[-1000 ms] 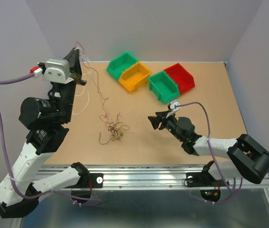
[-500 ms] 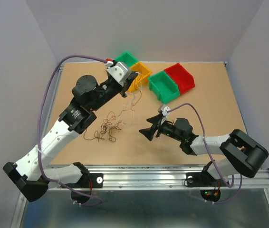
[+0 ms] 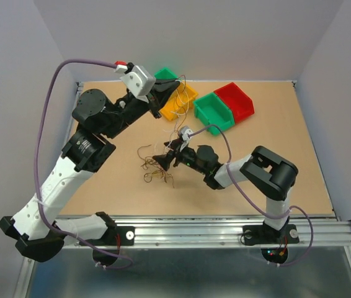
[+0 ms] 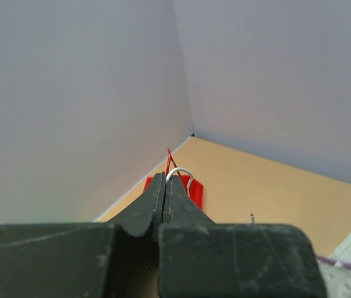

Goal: Untangle the cables

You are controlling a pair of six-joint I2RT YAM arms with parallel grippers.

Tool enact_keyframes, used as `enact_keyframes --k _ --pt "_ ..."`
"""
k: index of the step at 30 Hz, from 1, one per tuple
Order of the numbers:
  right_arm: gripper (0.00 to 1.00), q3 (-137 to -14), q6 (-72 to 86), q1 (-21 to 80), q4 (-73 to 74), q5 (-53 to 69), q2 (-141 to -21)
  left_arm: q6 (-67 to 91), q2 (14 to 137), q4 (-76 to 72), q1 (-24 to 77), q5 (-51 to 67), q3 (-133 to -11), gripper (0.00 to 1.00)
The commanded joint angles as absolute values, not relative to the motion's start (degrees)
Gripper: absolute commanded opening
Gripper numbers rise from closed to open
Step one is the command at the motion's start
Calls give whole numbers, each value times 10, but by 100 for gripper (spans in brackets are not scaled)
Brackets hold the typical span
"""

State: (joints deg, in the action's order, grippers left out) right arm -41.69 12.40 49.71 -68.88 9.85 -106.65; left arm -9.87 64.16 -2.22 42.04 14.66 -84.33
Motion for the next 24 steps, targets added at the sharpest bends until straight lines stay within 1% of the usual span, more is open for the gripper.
enact_keyframes --k 1,2,4,5,6,7,8,9,11,12,13,15,16,17,20,22,24 --pt "88 -480 110 519 -753 -39 -1099 -78 632 -20 423 164 -917 0" --pt "85 -500 107 522 -753 -67 -1107 -73 633 -17 423 164 -939 0" --pt "79 -515 104 522 -752 -69 -1130 -67 631 -13 423 168 -965 0" --pt "75 -522 102 521 -752 -60 -1135 -67 629 -12 423 171 -975 0" --pt "67 -528 102 521 -751 -38 -1144 -70 628 -6 423 170 -986 0" --pt "64 -528 104 523 -751 -26 -1144 -74 628 -3 423 170 -998 0" --pt "56 -524 104 523 -751 -5 -1147 -81 628 -1 423 150 -1027 0" --pt "54 -513 103 522 -751 0 -1146 -94 628 -1 424 135 -1043 0" --pt "43 -499 105 523 -751 25 -1140 -114 631 11 423 70 -1094 0" --pt "43 -487 109 523 -747 25 -1136 -134 633 12 423 42 -1112 0" --pt "43 -481 109 523 -743 27 -1128 -144 636 11 423 -25 -1150 0" --pt "42 -466 106 523 -727 15 -1115 -165 649 12 424 -91 -1192 0" --pt "38 -446 105 523 -723 7 -1108 -177 651 10 423 -123 -1207 0" --pt "27 -434 104 523 -719 -19 -1102 -200 650 3 423 -180 -1222 0" --pt "15 -386 98 522 -719 -55 -1072 -256 629 -81 423 -272 -1180 0" --pt "14 -361 96 522 -719 -89 -1043 -284 600 -148 424 -294 -1140 0" --pt "15 -328 96 522 -719 -123 -1021 -316 582 -177 423 -323 -1095 0"
